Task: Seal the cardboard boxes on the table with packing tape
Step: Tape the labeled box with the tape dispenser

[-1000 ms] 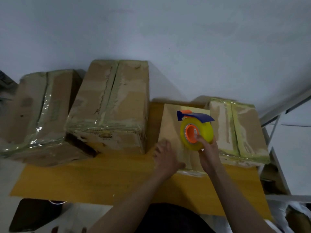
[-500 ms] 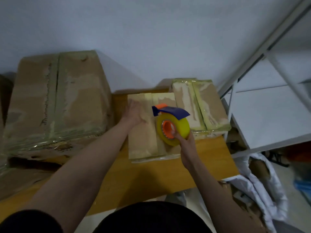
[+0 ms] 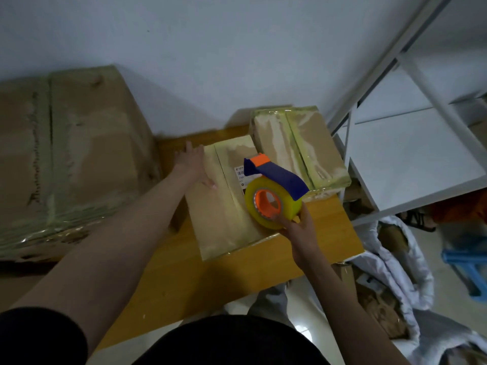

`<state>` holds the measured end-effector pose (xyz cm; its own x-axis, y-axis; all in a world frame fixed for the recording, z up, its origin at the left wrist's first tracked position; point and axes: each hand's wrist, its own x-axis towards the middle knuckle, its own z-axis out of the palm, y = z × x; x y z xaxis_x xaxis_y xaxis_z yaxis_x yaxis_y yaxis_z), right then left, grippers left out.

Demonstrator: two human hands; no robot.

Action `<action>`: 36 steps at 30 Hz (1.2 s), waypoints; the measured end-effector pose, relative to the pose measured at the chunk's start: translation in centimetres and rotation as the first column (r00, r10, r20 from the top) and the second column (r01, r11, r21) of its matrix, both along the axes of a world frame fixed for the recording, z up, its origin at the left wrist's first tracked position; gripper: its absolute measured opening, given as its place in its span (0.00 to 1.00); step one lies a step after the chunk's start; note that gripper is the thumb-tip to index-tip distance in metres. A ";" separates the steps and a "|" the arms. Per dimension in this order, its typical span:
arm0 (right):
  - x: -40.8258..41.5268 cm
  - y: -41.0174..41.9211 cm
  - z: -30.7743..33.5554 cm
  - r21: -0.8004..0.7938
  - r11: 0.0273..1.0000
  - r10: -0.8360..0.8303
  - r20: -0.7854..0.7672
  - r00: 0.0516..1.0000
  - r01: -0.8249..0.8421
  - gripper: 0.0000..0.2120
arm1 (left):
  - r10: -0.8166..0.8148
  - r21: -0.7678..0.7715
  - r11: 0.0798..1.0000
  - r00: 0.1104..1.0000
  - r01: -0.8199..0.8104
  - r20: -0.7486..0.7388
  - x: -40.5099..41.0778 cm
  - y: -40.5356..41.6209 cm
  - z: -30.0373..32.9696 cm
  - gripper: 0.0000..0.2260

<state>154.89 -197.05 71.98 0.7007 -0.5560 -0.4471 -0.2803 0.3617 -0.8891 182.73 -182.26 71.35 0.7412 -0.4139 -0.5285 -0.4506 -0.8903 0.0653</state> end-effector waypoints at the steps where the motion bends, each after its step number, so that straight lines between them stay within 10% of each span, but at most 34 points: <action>1: -0.3 -0.1 0.0 -0.003 1.000 -0.007 0.004 1.000 0.007 0.29 | 0.002 0.040 0.999 1.000 -0.002 -0.004 -0.8 0.1 0.0 0.60; 11: -1.8 0.0 2.1 -0.075 0.997 0.036 0.052 0.998 -0.032 0.30 | 0.058 0.124 0.990 0.997 -0.064 0.053 -10.7 3.2 -0.2 0.56; 32: -5.3 0.2 3.8 -0.270 0.951 0.176 0.079 0.981 -0.149 0.25 | 0.127 -0.191 0.969 0.977 -0.159 -0.170 -18.5 9.6 0.4 0.29; 36: -5.8 0.0 3.4 -0.278 0.945 0.204 0.078 0.976 -0.175 0.26 | 0.211 -0.529 0.773 0.928 -0.352 -0.309 -17.3 8.3 4.2 0.22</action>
